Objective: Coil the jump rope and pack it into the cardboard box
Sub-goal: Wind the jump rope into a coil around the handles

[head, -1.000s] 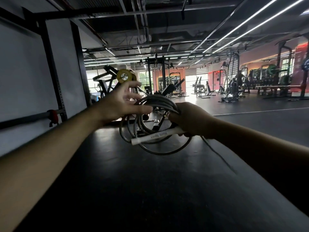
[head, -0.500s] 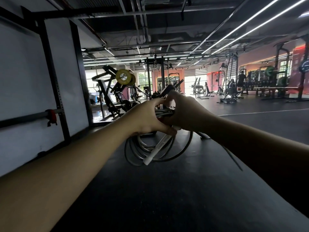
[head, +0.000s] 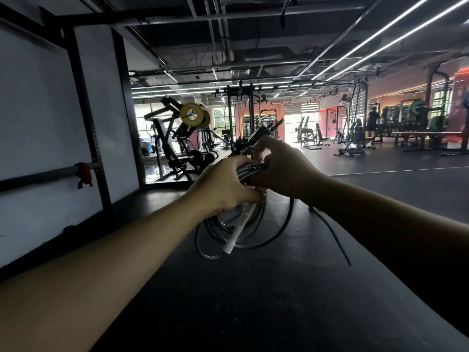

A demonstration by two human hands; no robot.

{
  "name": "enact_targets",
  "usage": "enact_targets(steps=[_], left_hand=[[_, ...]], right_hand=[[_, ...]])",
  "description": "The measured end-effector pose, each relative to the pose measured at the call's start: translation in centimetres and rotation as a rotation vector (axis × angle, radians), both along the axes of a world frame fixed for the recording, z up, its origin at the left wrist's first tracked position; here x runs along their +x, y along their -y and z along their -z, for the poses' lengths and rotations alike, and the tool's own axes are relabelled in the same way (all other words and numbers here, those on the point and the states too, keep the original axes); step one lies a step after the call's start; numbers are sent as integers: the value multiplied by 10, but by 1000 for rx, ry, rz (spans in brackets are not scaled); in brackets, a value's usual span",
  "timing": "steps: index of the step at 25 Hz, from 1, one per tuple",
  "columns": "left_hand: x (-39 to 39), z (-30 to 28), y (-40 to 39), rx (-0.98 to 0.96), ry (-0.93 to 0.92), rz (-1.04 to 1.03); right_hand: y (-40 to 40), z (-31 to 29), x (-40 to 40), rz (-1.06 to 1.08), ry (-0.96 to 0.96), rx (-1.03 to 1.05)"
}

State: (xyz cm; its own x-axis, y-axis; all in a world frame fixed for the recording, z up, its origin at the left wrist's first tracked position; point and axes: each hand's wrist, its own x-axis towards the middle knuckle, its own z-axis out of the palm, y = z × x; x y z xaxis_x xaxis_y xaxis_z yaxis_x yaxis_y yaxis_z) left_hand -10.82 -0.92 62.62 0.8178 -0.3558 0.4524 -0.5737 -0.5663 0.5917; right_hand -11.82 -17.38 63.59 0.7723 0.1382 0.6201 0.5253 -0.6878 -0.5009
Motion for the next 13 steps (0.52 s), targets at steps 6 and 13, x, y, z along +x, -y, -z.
enact_targets(steps=[6, 13], left_hand=[[1, 1, -21, -193, -66, 93], [-2, -1, -37, -530, -155, 37]], right_hand=[[8, -21, -10, -246, -223, -61], [34, -9, -19, -196, -233, 105]])
